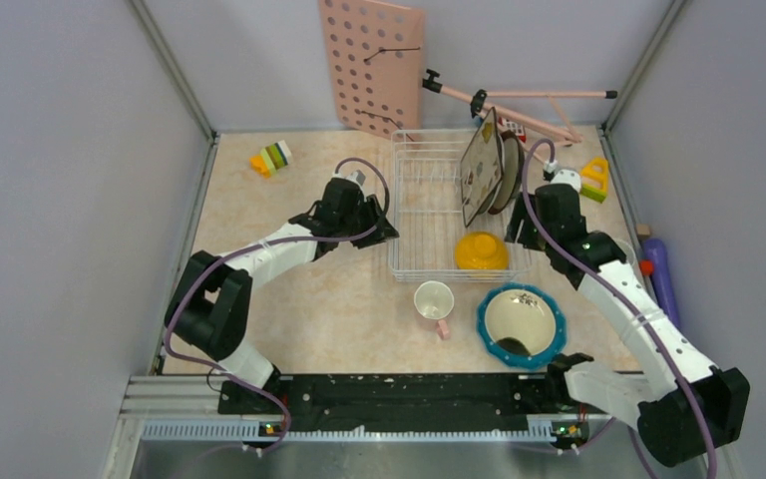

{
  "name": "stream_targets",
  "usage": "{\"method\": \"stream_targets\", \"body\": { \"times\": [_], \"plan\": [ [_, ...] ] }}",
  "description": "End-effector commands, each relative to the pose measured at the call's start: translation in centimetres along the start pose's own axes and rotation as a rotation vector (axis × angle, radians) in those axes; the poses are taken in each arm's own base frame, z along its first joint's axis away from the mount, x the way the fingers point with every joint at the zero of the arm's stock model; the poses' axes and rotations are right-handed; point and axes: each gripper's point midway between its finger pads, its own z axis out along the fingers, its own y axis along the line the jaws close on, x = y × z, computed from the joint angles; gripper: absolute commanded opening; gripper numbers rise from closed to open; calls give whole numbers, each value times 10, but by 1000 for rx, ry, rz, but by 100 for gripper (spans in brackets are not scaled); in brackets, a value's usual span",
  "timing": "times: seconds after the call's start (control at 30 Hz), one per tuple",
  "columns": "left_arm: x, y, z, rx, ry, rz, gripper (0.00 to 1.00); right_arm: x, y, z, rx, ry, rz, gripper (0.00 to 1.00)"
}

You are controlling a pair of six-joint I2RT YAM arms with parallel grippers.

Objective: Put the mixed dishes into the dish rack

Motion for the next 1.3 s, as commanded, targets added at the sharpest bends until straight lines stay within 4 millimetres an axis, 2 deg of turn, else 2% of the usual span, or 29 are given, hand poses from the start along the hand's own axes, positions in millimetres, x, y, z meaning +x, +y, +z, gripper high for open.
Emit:
{"method": "stream_targets", "body": {
  "times": [0.0, 0.13, 0.27, 0.6, 0.87, 0.93, 0.97, 1.0, 1.03, 1.1, 1.13, 1.2, 1.27],
  "plan": [
    [-19, -3, -2, -25, -62, 30, 38, 0, -1, 16, 0, -45, 77, 64],
    [-23, 4, -8, -53, -88, 28, 18, 18, -10, 36, 21, 16, 101, 63],
    [-26, 11, -17, -70, -115, 17, 0, 25, 0, 48, -34, 46, 124, 57],
    [-32, 34, -38, -104, -163, -20, 0, 40, 52, 61, -239, 164, 105, 38],
    [-33, 53, -55, -137, -205, -33, 0, 40, 99, 66, -304, 177, 63, 39],
    [-32, 54, -57, -140, -204, -28, 0, 37, 103, 66, -303, 178, 62, 45],
    [-32, 53, -58, -135, -202, -21, 0, 36, 103, 65, -303, 180, 59, 51],
    [-31, 52, -59, -128, -196, -11, 1, 31, 98, 65, -273, 164, 54, 61],
    [-31, 51, -59, -122, -189, -5, 5, 27, 94, 63, -252, 154, 44, 67],
    [-30, 46, -61, -108, -178, 3, 16, 19, 84, 56, -208, 128, 31, 80],
    [-29, 46, -63, -108, -178, 4, 23, 15, 80, 51, -196, 116, 23, 83],
    [-30, 44, -67, -102, -188, 14, 38, 8, 73, 40, -184, 91, 0, 84],
    [-32, 41, -74, -95, -202, 27, 49, 8, 66, 29, -178, 86, -21, 84]
  ]
}}
